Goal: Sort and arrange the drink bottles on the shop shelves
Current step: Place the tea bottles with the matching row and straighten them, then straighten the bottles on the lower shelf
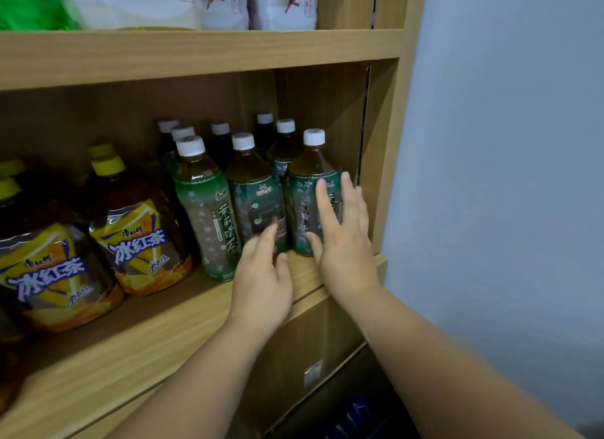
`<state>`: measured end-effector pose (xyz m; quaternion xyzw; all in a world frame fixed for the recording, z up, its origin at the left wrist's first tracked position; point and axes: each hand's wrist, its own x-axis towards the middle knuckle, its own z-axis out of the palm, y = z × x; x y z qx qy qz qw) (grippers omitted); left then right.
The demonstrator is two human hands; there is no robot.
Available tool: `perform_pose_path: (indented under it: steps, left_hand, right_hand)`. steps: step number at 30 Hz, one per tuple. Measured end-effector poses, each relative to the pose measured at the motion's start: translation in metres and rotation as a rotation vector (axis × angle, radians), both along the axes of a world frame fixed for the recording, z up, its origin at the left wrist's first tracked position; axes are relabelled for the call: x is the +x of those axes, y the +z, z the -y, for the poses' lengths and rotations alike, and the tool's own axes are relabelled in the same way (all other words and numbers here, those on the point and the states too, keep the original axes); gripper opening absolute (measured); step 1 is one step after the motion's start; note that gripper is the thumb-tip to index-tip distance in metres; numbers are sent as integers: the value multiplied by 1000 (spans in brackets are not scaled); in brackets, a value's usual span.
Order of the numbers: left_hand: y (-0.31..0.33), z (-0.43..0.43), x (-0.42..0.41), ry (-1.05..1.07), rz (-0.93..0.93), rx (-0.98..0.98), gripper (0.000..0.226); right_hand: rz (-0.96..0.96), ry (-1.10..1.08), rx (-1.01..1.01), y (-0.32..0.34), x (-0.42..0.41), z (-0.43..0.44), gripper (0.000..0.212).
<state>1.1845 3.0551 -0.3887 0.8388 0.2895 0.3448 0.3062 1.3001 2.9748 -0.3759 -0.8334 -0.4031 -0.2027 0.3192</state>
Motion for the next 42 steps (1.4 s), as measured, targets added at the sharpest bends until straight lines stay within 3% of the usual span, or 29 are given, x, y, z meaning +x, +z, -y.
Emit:
perform_pose_path:
  steps: [3, 8, 20, 24, 28, 33, 42]
  left_hand:
    - [1, 1, 0, 8, -15, -10, 67]
    - [4, 4, 0, 34, -11, -22, 84]
    - [6, 7, 2, 31, -79, -15, 80]
    - [23, 20, -23, 22, -191, -59, 69]
    - [71, 29, -71, -49, -395, -38, 61]
    - [162, 44, -140, -12, -667, -53, 58]
    - [326, 69, -289, 261, -756, -148, 62]
  right_hand:
    - [60, 15, 8, -7, 0, -1, 89]
    - [-49, 95, 13, -4, 6, 1, 99]
    - [-98, 117, -138, 13, -1, 21, 104]
    - [-205, 119, -311, 37, -17, 51, 89]
    - [-278, 121, -552, 89, -36, 78, 70]
    - [-427, 153, -703, 185, -78, 98, 64]
    - [-496, 389, -732, 318, -184, 109, 60]
